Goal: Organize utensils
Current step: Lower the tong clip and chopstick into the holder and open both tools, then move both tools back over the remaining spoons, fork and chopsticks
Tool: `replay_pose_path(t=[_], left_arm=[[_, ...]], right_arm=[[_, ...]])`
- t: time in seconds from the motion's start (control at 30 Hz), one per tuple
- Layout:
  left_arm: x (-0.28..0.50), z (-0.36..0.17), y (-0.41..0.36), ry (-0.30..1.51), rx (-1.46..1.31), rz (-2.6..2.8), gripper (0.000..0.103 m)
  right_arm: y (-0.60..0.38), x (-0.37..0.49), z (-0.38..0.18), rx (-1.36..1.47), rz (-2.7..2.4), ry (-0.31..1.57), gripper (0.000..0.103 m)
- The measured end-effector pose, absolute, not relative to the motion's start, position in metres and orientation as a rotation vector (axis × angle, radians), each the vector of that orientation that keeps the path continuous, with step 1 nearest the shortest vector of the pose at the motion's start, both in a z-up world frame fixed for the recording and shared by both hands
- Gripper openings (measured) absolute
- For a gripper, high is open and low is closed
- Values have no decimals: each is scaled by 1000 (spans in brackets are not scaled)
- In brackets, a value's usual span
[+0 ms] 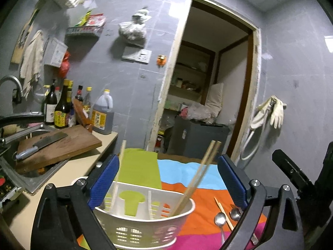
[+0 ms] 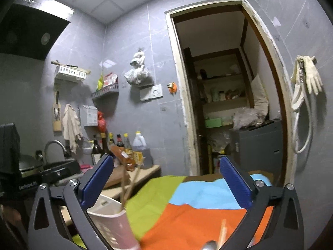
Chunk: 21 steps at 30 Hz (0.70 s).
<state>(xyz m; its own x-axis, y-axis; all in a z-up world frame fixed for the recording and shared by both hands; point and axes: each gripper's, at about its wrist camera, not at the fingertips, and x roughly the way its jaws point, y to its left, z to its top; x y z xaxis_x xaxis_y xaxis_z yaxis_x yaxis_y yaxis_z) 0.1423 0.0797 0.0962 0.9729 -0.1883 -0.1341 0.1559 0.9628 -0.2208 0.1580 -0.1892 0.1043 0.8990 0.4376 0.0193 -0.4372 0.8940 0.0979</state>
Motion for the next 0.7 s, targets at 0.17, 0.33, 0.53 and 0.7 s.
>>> replay_pose_path(t=[0.17,0.33,0.53,0.7], left_arm=[[140,91,52,163,-171,-211,93],[142,80,23,180,-130,-235,93],[151,61,-13,244,-88,-272,93],[158,44,-38,316,-51,-308,93]], right_arm=[[-218,150,104,72,405,24,103],[-243,143,99,42,354,33,103],[-267,140,86,14,284,56,103],[-281,144,76,1,279,100,103]])
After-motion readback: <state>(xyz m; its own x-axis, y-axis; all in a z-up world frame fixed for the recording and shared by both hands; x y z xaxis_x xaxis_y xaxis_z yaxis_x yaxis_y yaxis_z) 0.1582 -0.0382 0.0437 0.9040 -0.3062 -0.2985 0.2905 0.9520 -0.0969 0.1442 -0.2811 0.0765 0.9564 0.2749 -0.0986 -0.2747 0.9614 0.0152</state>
